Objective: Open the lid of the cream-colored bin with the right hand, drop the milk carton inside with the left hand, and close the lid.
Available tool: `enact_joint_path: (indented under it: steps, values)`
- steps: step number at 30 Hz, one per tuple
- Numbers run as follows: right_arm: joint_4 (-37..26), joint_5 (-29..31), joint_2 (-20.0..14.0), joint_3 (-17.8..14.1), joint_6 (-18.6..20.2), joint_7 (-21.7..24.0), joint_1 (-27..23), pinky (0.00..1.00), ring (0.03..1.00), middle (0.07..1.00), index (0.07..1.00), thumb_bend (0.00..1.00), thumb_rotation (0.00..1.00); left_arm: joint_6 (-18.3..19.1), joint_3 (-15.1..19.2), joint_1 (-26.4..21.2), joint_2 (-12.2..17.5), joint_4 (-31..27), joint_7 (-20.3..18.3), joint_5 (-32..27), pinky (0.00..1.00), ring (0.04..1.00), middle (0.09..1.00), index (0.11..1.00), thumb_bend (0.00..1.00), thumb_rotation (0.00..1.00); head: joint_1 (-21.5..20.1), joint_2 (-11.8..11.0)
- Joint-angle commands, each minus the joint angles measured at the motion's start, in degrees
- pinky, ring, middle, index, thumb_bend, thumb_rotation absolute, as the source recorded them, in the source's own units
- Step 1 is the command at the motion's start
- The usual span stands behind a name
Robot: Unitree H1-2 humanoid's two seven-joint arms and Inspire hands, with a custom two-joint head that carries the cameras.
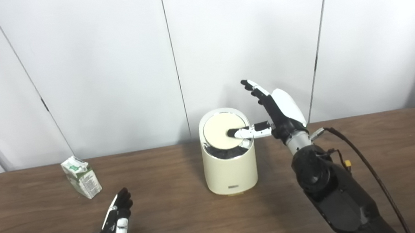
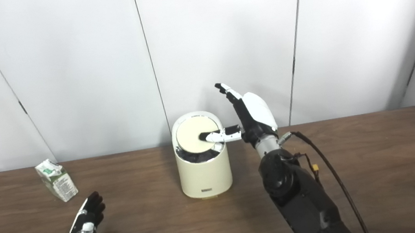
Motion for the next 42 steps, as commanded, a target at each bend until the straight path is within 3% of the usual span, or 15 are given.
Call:
enact_joint_path:
  steps: [1, 5, 12, 17, 22, 26, 30, 36, 42]
  values:
    - [-1.21, -2.59, -0.66, 1.21, -1.32, 0.23, -1.87, 0.83, 0.878, 0.889, 0.9, 0.91, 0.3, -1.02, -0.74, 2.49, -1.44, 4.81, 0.12, -0.32, 0.95, 0.926, 0.933, 0.946, 0.39, 0.84, -0.04, 0.06]
    - [-2.22, -6.87, -1.99, 3.93, -1.43, 0.34, -2.02, 0.88, 0.911, 0.904, 0.909, 0.9, 0.29, -0.68, -0.73, 2.57, -1.63, 4.55, 0.33, -0.23, 0.95, 0.927, 0.934, 0.945, 0.41, 0.83, 0.05, 0.47]
    - [-1.44, -17.37, -4.85, 8.93, -1.02, -1.02, -3.5, 0.86, 0.92, 0.917, 0.926, 0.9, 0.27, -0.46, -1.03, 2.67, -1.87, 4.27, 0.49, 0.54, 0.95, 0.922, 0.93, 0.942, 0.42, 0.84, 0.42, 0.78]
    - [-1.47, -19.2, -5.2, 9.2, -1.08, -0.62, -3.77, 0.87, 0.927, 0.924, 0.929, 0.91, 0.25, -0.48, -1.04, 2.56, -2.12, 4.27, 0.49, 0.36, 0.95, 0.924, 0.934, 0.945, 0.42, 0.83, 0.57, 1.06]
    - [-2.64, -13.52, -3.74, 5.33, -1.88, 0.1, -2.6, 0.87, 0.918, 0.911, 0.915, 0.85, 0.32, -0.56, -1.14, 2.69, -2.13, 4.18, 0.26, 0.29, 0.97, 0.928, 0.935, 0.947, 0.42, 0.83, 0.73, 1.13]
    - [-5.65, -5.97, -2.1, -0.21, -1.96, 1.35, -1.33, 0.87, 0.906, 0.899, 0.905, 0.79, 0.35, -0.3, -1.11, 2.75, -2.18, 3.91, 0.3, 0.29, 0.97, 0.925, 0.93, 0.945, 0.41, 0.83, 0.67, 1.41]
    - [-10.83, 0.77, -1.1, -6.02, 0.6, 4.23, 0.29, 0.76, 0.86, 0.886, 0.91, 0.73, 0.39, -0.25, -1.11, 2.75, -2.15, 3.86, 0.34, 0.46, 0.96, 0.923, 0.932, 0.946, 0.42, 0.83, 0.68, 1.58]
    - [-17.21, 5.76, -0.57, -12.36, 6.16, 5.55, 3.51, 0.7, 0.825, 0.864, 0.884, 0.67, 0.5, -0.37, -0.89, 2.53, -2.02, 4.19, 0.12, -0.15, 0.95, 0.923, 0.933, 0.944, 0.42, 0.82, 0.44, 1.64]
    - [-21.27, 9.11, -1.4, -14.81, 8.25, 7.67, 8.93, 0.76, 0.839, 0.864, 0.888, 0.59, 0.51, -0.36, -0.73, 2.36, -1.79, 4.39, -0.09, -0.41, 0.95, 0.926, 0.935, 0.943, 0.43, 0.82, 0.33, 1.79]
